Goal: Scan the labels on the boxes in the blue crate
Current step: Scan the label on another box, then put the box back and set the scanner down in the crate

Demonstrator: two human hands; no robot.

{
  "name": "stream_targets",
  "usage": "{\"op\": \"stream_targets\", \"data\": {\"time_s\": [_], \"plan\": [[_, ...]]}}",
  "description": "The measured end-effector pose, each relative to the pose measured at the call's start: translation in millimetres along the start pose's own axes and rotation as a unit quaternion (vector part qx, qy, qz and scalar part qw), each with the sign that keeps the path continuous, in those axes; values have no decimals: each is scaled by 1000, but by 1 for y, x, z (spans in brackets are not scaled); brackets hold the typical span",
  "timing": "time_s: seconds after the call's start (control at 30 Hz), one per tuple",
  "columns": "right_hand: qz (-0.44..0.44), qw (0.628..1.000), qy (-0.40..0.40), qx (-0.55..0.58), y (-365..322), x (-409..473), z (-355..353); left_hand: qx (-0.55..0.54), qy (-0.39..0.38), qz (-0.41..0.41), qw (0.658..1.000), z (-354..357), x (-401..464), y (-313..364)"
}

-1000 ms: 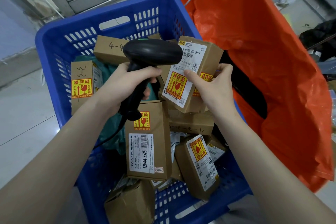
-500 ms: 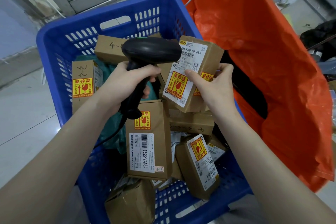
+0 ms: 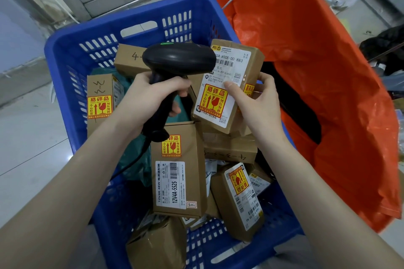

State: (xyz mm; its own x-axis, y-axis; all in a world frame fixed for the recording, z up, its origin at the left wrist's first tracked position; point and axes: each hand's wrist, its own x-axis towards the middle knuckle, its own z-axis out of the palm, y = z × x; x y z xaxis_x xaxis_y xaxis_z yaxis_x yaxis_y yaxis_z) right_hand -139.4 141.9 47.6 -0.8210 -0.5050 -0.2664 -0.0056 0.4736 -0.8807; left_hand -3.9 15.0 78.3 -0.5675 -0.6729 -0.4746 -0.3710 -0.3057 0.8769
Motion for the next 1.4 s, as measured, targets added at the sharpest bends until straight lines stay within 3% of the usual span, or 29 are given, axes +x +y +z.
{"op": "stream_targets", "data": {"time_s": [0.23,0.47,0.73,0.93,1.07,1.27,1.4], "plan": [[-22,999,-9,-34,-7,-6,4,-4,42,12,999,-8,3,-2],[-42,999,-22,-14,-19,-5,18,-23,131,2,991,-23,8,-4],[-127,979,-102,-119,-44,15,59,-39,193,4,980,-48,7,-3],[-155,929,-218,-255,-45,23,95,-49,217,-2,975,-66,5,-7],[-185,887,-252,-341,-44,25,113,-45,208,-1,977,-70,3,-7],[-218,817,-262,-465,-35,25,124,-24,194,2,981,-70,5,-9],[-225,811,-248,-479,-30,27,122,-18,180,-5,983,-69,7,-11]]}}
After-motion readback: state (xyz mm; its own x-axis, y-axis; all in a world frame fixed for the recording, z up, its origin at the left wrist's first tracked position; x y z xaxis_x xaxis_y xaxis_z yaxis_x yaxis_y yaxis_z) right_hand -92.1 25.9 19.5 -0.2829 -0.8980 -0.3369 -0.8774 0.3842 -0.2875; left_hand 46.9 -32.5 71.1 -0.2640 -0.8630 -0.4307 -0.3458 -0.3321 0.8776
